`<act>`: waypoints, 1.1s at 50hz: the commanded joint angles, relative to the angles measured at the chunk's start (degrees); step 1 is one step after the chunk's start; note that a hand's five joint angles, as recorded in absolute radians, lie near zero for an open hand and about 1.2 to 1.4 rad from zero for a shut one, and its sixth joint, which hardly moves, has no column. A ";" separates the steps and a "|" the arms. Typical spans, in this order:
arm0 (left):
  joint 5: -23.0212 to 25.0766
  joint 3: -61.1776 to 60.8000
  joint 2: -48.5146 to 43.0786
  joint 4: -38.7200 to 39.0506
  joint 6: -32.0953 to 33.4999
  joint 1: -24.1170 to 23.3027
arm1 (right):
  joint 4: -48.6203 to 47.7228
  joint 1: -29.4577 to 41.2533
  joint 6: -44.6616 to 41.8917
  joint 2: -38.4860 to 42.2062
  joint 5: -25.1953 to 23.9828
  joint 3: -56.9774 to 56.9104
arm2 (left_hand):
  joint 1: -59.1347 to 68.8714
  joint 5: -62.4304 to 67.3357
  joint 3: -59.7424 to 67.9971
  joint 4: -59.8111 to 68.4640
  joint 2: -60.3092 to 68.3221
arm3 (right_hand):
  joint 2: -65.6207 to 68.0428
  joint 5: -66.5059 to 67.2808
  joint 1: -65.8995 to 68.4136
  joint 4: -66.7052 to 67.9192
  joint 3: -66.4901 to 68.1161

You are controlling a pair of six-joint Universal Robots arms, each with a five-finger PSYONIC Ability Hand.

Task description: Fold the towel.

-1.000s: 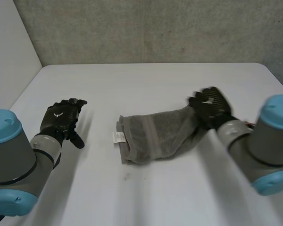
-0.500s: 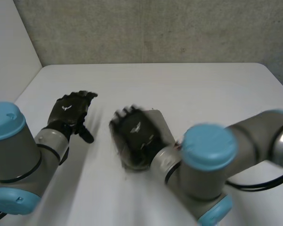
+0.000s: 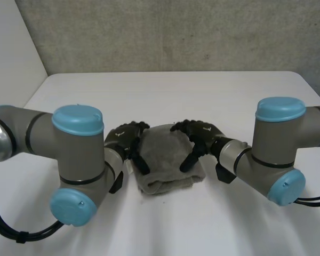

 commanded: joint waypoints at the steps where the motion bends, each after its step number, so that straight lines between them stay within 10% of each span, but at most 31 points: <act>1: -1.67 -1.23 -0.19 -0.18 0.58 0.30 | 1.19 0.27 -8.50 1.44 1.92 -0.82 | 0.50 -1.26 1.03 0.94 1.03 | -2.79 -3.11 -2.14 -3.51 -2.23; 16: -1.40 0.17 16.43 -6.95 7.35 1.01 | 0.93 -1.04 -16.68 -16.55 17.21 0.06 | 0.00 -1.77 0.53 0.43 0.52 | -2.79 -3.11 -2.14 -3.51 -2.23; 30: 2.45 6.06 31.28 -20.39 7.43 10.84 | 1.19 -4.91 -21.68 -30.02 17.92 0.49 | -0.17 -1.94 0.36 0.26 0.36 | -2.79 -3.11 -2.14 -3.51 -2.23; 55: 8.26 1.94 32.69 -13.29 7.43 16.48 | 0.58 -4.12 -23.62 -28.79 17.04 3.22 | 0.00 -1.77 0.53 0.43 0.52 | -2.79 -3.11 -2.14 -3.51 -2.23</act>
